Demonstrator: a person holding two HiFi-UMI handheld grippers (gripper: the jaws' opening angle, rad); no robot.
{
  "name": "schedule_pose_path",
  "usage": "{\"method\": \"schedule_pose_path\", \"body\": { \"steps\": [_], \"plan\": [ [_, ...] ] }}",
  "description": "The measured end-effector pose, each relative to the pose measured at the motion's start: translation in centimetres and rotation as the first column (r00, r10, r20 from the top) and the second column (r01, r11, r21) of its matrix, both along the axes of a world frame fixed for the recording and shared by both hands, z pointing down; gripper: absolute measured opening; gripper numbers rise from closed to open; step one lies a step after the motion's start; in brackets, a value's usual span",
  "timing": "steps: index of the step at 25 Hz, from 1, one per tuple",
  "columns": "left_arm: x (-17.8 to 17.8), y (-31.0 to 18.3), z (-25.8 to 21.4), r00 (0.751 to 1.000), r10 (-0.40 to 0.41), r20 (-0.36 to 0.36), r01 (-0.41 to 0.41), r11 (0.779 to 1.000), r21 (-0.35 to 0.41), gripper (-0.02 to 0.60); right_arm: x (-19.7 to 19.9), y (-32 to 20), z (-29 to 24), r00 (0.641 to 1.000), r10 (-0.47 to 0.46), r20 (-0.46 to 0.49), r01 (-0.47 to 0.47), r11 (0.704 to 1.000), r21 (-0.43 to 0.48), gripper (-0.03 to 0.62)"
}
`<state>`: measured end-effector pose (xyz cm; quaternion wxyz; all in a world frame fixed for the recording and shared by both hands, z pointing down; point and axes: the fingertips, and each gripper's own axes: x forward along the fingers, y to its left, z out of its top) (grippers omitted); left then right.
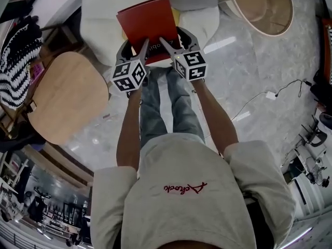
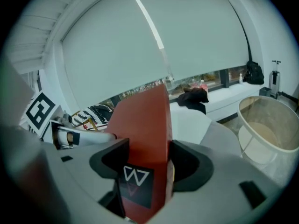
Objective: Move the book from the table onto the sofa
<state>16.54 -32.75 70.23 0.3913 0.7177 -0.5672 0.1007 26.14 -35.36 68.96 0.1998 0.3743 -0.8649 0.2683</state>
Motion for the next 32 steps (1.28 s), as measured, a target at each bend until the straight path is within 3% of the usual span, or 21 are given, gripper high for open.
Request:
{"method": "schedule_pose_path", "body": {
  "steps": [16,32],
  "plan": [
    [0.0,7.0,15.2,0.998,-0.027,-0.05,0.018,0.983,-0.182,0.254,-0.1,6.6,15.3,0.999,-0.03,-0.046,0.021,0.983,-0.183,0.267],
    [-0.9,8.0,22.3,0.996,-0.007,-0.086,-0.013,0.973,-0.229,0.255,-1.0,7.7,22.3,0.997,-0.025,-0.079,0.006,0.973,-0.233,0.267]
  ]
}}
